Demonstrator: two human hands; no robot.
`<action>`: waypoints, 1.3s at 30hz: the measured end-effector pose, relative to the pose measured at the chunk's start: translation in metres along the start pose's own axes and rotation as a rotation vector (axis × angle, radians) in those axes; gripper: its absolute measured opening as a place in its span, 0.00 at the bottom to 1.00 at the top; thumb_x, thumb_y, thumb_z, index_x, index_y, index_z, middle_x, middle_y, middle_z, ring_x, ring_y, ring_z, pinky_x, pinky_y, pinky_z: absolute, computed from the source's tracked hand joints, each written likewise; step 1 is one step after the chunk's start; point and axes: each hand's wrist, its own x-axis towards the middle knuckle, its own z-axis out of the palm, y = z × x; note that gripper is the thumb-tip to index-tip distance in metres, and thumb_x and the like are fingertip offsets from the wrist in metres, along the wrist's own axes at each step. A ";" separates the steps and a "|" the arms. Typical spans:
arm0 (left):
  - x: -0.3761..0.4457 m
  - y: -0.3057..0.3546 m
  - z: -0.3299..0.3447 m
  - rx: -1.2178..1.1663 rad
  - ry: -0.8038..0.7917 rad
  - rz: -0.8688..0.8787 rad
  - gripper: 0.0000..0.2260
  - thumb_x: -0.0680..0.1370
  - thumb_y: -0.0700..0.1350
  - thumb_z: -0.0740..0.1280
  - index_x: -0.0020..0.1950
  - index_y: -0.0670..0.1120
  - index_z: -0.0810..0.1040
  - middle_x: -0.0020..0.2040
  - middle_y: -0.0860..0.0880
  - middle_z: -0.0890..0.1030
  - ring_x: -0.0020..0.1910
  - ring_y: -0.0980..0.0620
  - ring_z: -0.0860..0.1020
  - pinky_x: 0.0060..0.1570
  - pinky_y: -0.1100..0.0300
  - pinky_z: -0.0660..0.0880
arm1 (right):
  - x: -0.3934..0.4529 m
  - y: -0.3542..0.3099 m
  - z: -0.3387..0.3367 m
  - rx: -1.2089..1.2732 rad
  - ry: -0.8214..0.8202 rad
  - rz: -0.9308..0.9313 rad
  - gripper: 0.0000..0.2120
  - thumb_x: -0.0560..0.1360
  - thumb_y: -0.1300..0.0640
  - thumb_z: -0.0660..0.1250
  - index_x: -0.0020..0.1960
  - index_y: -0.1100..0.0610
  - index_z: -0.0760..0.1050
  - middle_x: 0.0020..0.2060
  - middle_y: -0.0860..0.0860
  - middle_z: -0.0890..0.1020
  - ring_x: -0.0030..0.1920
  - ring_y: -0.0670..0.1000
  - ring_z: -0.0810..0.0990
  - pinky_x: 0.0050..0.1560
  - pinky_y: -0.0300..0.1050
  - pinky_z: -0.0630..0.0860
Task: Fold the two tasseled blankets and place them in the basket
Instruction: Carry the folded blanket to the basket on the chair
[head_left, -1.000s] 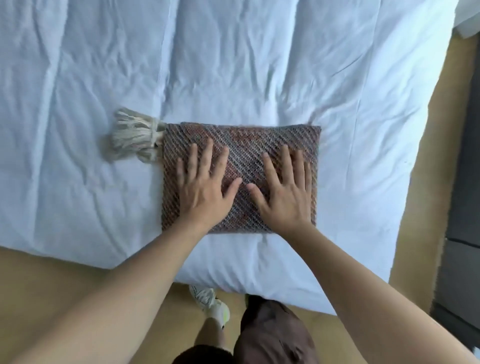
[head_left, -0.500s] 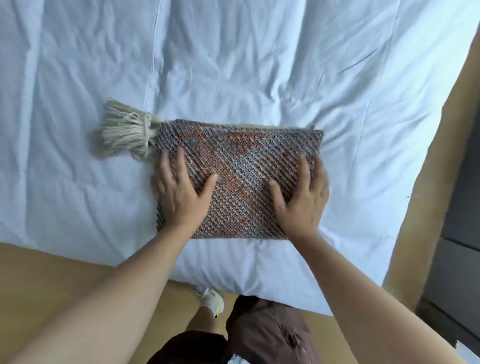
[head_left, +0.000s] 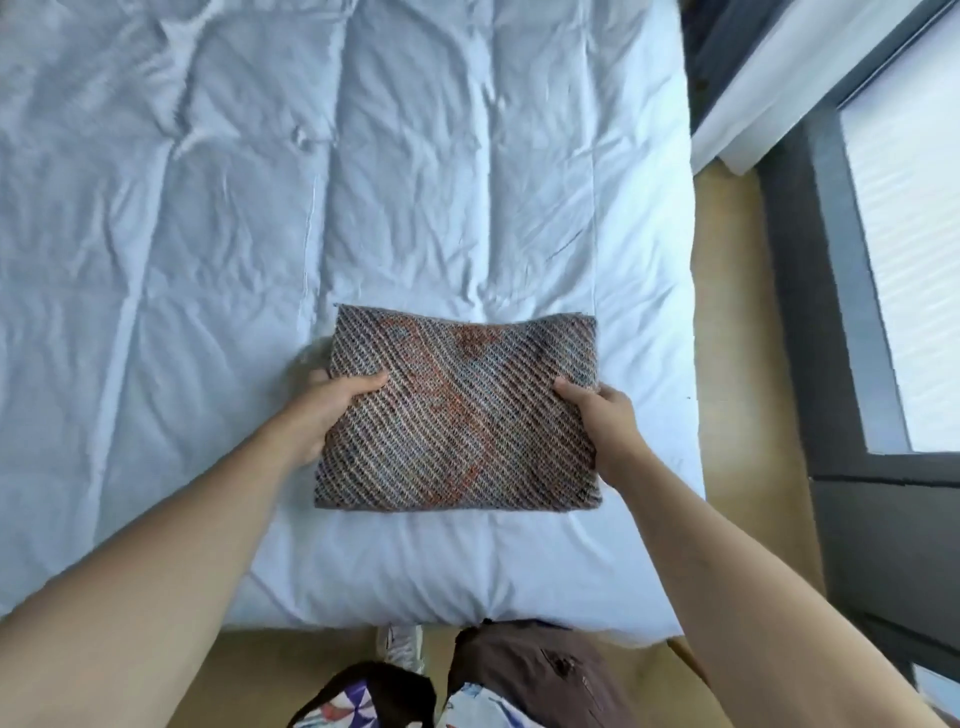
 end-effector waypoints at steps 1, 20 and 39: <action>-0.009 0.011 0.001 0.015 -0.032 0.048 0.18 0.73 0.41 0.77 0.60 0.50 0.76 0.52 0.45 0.85 0.49 0.45 0.85 0.47 0.51 0.81 | -0.018 -0.006 -0.006 0.033 0.025 -0.032 0.16 0.74 0.58 0.76 0.58 0.64 0.79 0.48 0.62 0.87 0.48 0.62 0.88 0.52 0.59 0.84; -0.327 0.130 0.211 0.137 -0.799 0.720 0.18 0.73 0.37 0.75 0.62 0.40 0.78 0.54 0.39 0.86 0.49 0.40 0.86 0.44 0.49 0.84 | -0.459 0.044 -0.234 0.479 0.741 -0.797 0.09 0.79 0.57 0.72 0.58 0.56 0.77 0.50 0.55 0.87 0.46 0.54 0.88 0.44 0.50 0.84; -0.641 -0.170 0.534 0.564 -1.430 0.589 0.15 0.75 0.40 0.75 0.59 0.41 0.78 0.50 0.41 0.87 0.46 0.43 0.87 0.43 0.51 0.82 | -0.711 0.395 -0.470 0.892 1.379 -0.781 0.10 0.79 0.59 0.72 0.58 0.59 0.78 0.51 0.58 0.87 0.48 0.57 0.87 0.49 0.54 0.84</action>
